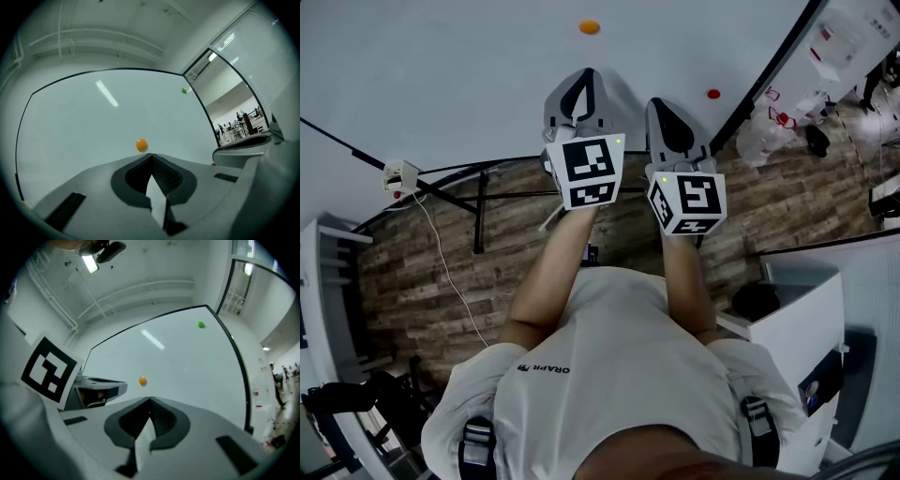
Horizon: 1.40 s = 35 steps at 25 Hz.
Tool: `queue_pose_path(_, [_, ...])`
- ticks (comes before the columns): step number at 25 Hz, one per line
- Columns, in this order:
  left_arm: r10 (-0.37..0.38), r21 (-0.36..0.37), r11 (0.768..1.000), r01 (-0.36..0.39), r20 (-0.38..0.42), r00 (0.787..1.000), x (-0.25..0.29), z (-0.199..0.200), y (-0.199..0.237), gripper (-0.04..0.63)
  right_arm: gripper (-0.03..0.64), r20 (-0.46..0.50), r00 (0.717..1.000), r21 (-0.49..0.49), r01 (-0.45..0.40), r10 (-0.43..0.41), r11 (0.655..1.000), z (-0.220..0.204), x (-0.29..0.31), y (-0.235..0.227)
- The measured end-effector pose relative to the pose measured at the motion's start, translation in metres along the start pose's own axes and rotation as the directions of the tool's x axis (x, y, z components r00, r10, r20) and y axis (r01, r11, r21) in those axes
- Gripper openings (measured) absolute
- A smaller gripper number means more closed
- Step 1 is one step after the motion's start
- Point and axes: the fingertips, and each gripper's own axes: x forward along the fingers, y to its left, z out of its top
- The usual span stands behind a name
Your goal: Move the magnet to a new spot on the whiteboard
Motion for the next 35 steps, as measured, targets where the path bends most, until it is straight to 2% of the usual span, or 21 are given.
queue_pose_path(25, [-0.016,-0.026,1.0,0.016,0.002,1.0,-0.04,-0.015,-0.011,0.002,0.012,-0.021,1.0,0.004,-0.019,0.019,1.0,-0.009,-0.009,0.007])
queue_pose_path(35, [-0.032,-0.034,0.999,0.032,0.02,0.999,-0.061,-0.018,-0.022,0.002,0.012,-0.03,1.0,-0.006,0.007,-0.007,1.0,-0.013,-0.017,0.007])
